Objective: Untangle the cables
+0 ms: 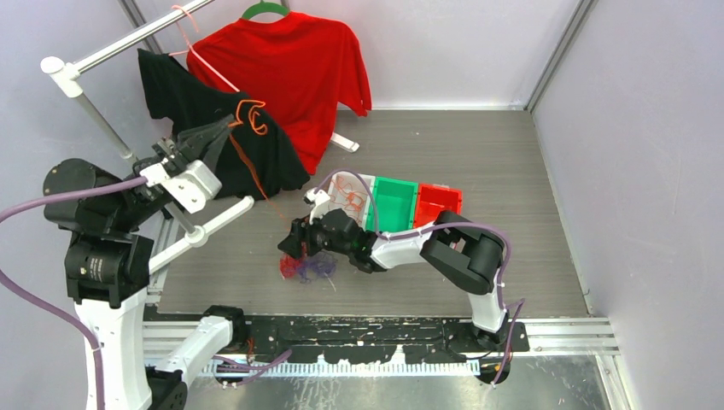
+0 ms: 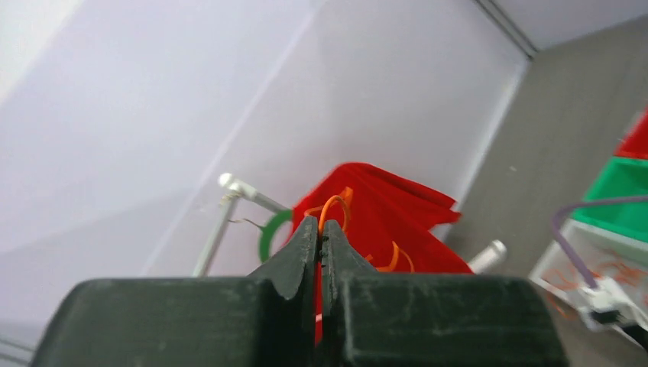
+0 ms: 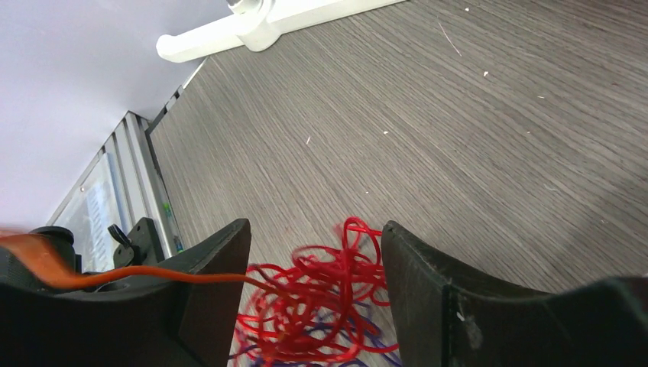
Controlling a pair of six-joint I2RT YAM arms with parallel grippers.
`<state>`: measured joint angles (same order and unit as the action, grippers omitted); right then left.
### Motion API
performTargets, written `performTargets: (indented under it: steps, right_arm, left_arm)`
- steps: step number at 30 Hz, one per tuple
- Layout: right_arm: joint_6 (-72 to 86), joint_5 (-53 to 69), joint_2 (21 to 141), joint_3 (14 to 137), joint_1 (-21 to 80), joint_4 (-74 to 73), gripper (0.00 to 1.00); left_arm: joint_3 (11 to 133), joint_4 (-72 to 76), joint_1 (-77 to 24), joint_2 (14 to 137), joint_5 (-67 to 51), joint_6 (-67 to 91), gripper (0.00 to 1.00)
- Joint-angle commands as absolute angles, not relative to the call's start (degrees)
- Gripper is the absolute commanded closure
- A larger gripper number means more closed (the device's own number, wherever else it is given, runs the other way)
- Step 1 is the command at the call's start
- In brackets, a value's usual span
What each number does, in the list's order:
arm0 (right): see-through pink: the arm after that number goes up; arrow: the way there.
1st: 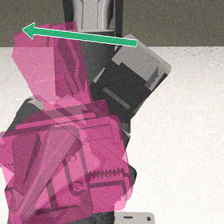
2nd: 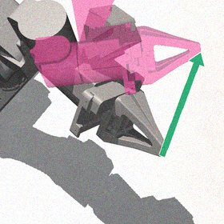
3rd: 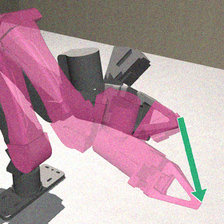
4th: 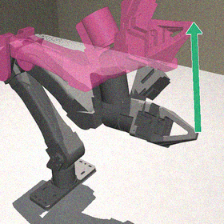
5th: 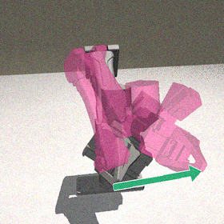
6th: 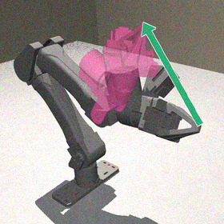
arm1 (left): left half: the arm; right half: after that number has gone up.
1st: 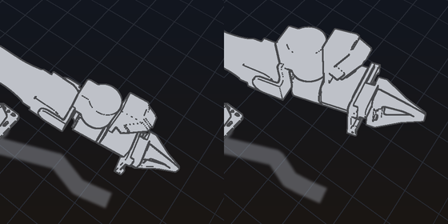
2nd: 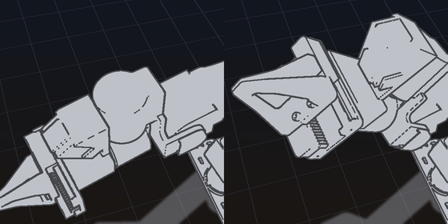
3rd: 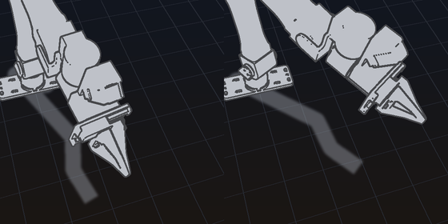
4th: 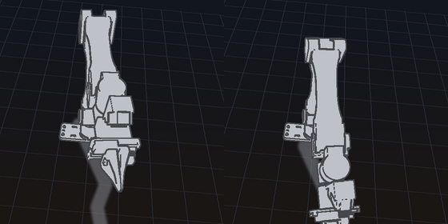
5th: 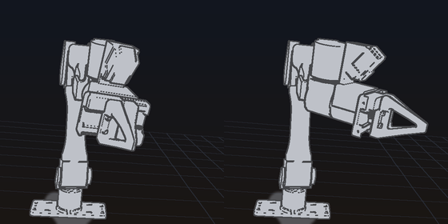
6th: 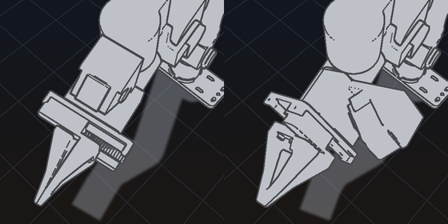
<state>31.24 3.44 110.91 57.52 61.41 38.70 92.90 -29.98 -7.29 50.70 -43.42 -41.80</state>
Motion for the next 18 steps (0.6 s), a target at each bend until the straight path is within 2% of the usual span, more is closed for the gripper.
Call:
performTargets:
  steps: [1,5,12,18]
  right_arm:
    - [31.1,2.5,111.3,56.9,61.9,42.6,0.32]
    - [31.2,2.3,111.1,55.8,62.0,43.4,0.31]
    - [31.1,2.1,111.3,55.0,62.5,43.4,0.32]
    - [31.2,2.1,109.5,55.1,62.5,43.5,0.3]
  left_arm:
    - [93.2,-9.5,-7.5,50.8,-36.8,-40.0,1.0]
    - [90.1,4.6,-7.5,51.1,-29.8,-40.2,1.0]
    - [90.3,18.0,-7.5,53.1,-22.2,-39.7,1.0]
    - [91.5,9.1,-7.4,52.4,-26.9,-37.3,1.0]
